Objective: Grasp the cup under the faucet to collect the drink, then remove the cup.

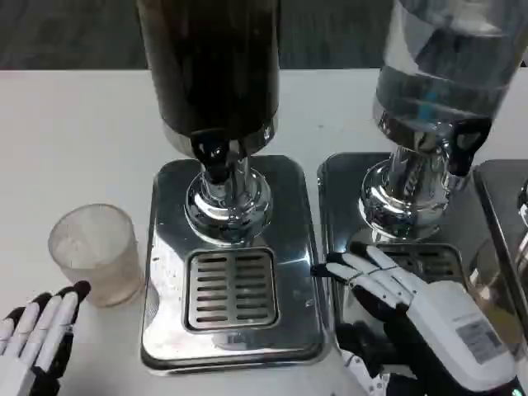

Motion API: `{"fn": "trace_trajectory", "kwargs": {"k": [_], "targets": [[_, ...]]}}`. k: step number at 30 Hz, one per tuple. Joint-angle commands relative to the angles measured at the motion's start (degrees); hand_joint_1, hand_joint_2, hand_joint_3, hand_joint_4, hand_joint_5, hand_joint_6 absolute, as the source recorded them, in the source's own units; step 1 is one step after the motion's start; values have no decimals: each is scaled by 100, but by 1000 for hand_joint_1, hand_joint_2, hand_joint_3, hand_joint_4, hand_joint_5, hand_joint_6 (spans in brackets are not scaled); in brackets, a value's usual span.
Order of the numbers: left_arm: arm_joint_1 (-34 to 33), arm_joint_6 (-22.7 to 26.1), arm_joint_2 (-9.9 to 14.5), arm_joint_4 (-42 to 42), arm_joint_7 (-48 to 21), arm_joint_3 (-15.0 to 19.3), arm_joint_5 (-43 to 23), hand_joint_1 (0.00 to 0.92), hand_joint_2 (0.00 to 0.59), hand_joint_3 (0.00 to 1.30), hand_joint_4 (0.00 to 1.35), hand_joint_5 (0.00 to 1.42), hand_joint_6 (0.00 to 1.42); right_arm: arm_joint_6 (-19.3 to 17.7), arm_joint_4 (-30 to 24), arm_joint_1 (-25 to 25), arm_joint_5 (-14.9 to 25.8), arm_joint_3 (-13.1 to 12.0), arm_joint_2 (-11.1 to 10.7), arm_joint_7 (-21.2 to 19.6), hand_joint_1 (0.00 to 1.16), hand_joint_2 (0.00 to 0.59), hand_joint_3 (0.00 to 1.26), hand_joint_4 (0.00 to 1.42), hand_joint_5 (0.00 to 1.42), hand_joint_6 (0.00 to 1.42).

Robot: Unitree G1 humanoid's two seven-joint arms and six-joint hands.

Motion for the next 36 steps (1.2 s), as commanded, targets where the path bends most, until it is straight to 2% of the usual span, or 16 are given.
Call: {"fn": "trace_trajectory", "kwargs": {"k": [1,11,16,25,30,36], "targets": [[22,-36,-16,-13,-105,35,-87,0,48,0,0,0,0,-44,32,18,73,-29,-6,12,623,557,237,151,75,238],[21,-92,-15,11,-79,65,-139,0,48,0,0,0,0,-17,30,30,80,-13,41,24,625,557,241,151,77,246],[41,-334,-48,77,76,147,-257,0,48,0,0,0,0,-2,22,35,111,-25,53,47,626,557,241,151,83,249],[-39,-1003,-270,364,445,422,-628,0,54,0,0,0,0,30,11,27,175,-46,50,103,627,557,241,153,86,251],[-160,-1168,-401,523,386,533,-862,0,63,0,0,0,0,43,-17,35,202,-69,42,146,627,557,241,154,86,251],[-512,-1330,-394,738,174,607,-1293,0,37,0,0,9,22,39,-3,16,245,-92,60,179,628,557,241,159,86,259]]}}
